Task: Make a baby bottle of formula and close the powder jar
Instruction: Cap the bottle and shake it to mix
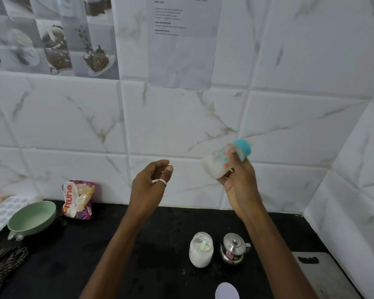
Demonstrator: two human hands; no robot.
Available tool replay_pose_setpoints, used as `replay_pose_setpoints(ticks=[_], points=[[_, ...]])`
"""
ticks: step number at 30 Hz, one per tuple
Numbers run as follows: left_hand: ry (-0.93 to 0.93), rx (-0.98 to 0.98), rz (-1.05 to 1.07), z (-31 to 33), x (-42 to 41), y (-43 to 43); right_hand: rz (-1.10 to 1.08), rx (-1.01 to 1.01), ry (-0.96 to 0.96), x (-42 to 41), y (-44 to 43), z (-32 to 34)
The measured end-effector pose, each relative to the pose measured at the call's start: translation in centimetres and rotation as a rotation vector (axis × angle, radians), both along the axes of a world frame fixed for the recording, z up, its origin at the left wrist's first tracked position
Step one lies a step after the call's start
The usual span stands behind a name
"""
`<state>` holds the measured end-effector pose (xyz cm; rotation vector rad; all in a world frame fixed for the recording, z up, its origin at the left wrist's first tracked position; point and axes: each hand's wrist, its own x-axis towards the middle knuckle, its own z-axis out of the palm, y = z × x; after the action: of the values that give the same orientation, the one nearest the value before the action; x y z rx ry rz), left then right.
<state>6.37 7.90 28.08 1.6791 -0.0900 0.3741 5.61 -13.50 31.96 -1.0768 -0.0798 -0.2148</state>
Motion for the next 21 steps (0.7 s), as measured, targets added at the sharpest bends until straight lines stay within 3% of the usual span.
replay_pose_setpoints(ticks=[5, 8, 10, 13, 17, 21], points=[[-0.003, 0.008, 0.014, -0.02, 0.0, 0.15, 0.107, -0.294, 0.016, -0.32, -0.05, -0.51], [0.005, 0.005, 0.005, -0.08, -0.14, 0.07, -0.005, -0.01, 0.006, -0.04, -0.07, -0.3], [0.006, 0.016, 0.006, -0.1, -0.18, 0.12, 0.014, -0.038, 0.003, -0.13, -0.01, -0.29], [-0.006, 0.027, 0.014, 0.1, -0.15, 0.15, 0.091, -0.241, 0.01, -0.59, 0.11, -0.89], [0.0, 0.022, 0.009, 0.23, -0.24, 0.09, -0.042, 0.012, -0.031, -0.29, 0.27, -0.13], [-0.005, 0.027, 0.018, 0.35, -0.22, 0.13, 0.126, -0.321, 0.003, -0.58, 0.44, -0.63]])
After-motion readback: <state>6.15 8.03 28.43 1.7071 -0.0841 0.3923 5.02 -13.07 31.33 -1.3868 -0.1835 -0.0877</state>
